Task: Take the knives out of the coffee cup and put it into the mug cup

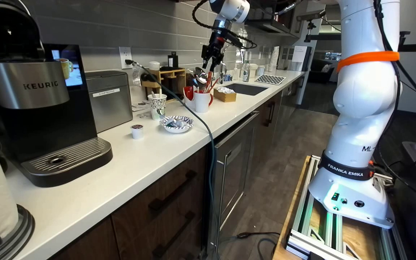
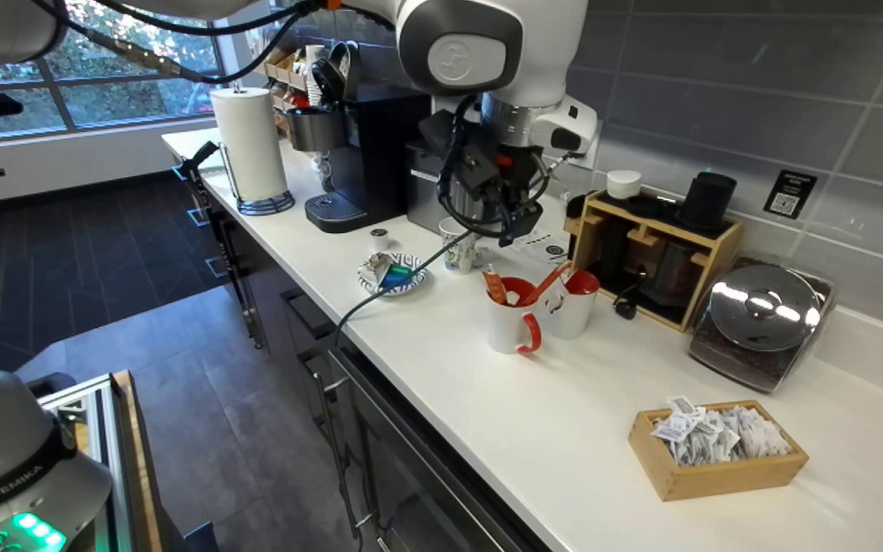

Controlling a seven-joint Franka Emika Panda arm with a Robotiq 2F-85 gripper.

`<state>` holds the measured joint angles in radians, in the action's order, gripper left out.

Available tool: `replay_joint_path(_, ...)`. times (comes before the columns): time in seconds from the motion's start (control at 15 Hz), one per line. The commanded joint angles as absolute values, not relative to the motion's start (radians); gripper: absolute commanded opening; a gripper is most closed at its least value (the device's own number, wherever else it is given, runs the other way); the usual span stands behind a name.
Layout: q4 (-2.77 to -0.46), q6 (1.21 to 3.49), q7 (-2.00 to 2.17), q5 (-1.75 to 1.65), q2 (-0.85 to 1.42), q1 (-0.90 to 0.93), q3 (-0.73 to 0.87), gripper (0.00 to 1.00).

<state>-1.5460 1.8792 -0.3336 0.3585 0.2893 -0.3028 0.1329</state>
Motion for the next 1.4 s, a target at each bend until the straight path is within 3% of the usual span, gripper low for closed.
replay_joint_path(0.0,-1.577,1.914,-0.339,0.376,0.252,-0.276,0.107,0.90)
replay_joint_path(0.07,-1.594,1.928,-0.350,0.375,0.234,-0.263,0.094,0.99)
replay_joint_path(0.13,-1.603,1.943,-0.359,0.372,0.223,-0.248,0.083,1.00)
replay_joint_path(0.8,-1.562,2.105,-0.203,0.252,0.331,-0.036,-0.033,1.00)
replay_joint_path(1.33,-1.514,2.099,-0.278,0.279,0.452,-0.059,-0.067,1.00)
